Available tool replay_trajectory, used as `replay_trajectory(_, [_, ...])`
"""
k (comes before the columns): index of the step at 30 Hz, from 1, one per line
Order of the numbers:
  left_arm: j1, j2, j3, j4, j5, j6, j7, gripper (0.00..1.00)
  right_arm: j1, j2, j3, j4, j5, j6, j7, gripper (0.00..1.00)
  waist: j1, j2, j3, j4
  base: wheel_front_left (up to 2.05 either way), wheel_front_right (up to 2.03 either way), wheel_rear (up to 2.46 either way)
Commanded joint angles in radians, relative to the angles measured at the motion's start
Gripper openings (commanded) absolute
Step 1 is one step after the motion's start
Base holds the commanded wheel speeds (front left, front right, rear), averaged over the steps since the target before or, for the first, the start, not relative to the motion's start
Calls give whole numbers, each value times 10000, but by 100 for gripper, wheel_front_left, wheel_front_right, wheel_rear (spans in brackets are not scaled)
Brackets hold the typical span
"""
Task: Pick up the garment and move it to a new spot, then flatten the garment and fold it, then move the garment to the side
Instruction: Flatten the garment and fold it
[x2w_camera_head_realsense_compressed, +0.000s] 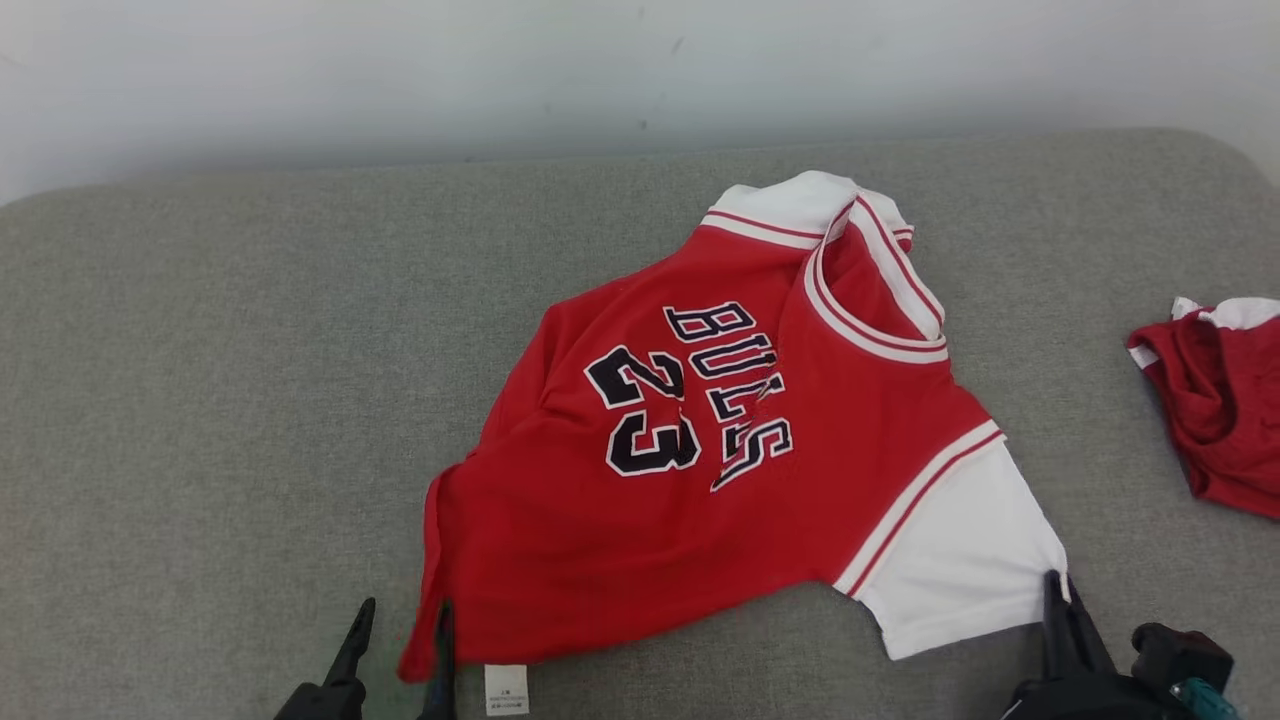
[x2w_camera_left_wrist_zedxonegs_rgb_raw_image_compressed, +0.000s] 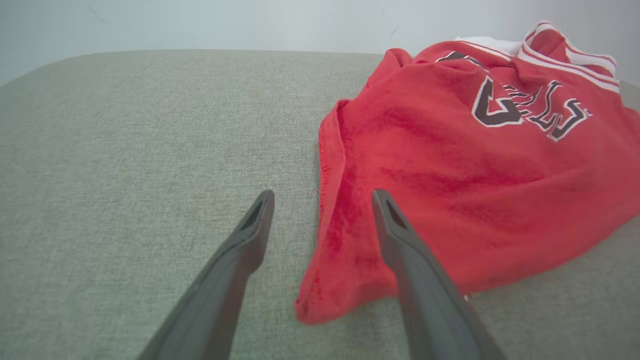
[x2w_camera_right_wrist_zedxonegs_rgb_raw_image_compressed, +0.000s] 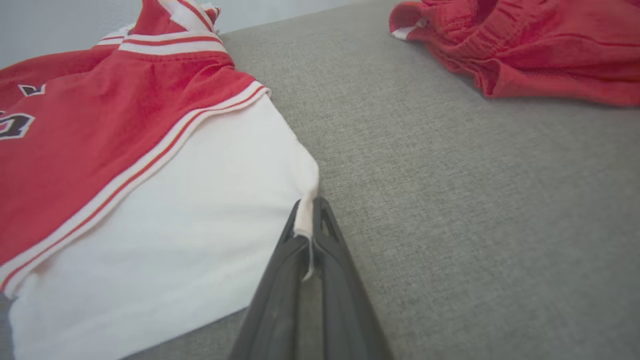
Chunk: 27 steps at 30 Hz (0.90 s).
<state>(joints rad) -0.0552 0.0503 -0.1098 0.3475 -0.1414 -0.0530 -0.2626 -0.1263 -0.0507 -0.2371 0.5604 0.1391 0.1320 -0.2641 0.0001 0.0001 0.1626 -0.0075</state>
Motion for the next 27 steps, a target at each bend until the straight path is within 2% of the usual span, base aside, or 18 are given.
replay_trajectory(1, [167, 3, 9, 68, -15, -18, -30, 100, 129, 2, -179, -194, -82, -25, 6, 0, -1, -1, -153, -123, 0, 0, 0])
replay_trajectory(9, [344, 3, -225, 520, -127, -78, -30, 100, 333, -154, -848, -838, -313, -25, 6, 0, -1, -1, -251, -312, 0, 0, 0])
replay_trajectory(16, [457, 8, -726, 953, -314, -222, -30, 100, 226, -152, -928, -907, -377, -25, 6, 0, -1, -1, -249, -337, 0, 0, 0])
replay_trajectory(23, [538, 6, -788, 1044, -370, -178, -30, 100, 180, -170, -912, -1013, -418, -25, 6, 0, -1, -1, -319, -335, 0, 0, 0])
replay_trajectory(24, [545, 6, -791, 1056, -375, -173, -30, 85, 178, -175, -910, -1032, -420, -25, 6, 0, -1, -1, -326, -335, 0, 0, 0])
replay_trajectory(25, [543, 6, -796, 1065, -382, -166, -30, 56, 176, -186, -919, -1054, -418, -25, 6, 0, -1, -1, -332, -334, 0, 0, 0])
replay_trajectory(27, [514, 6, -773, 1097, -432, -149, -30, 36, 164, -211, -934, -1087, -402, -25, 6, 0, -1, -1, -334, -326, 0, 0, 0])
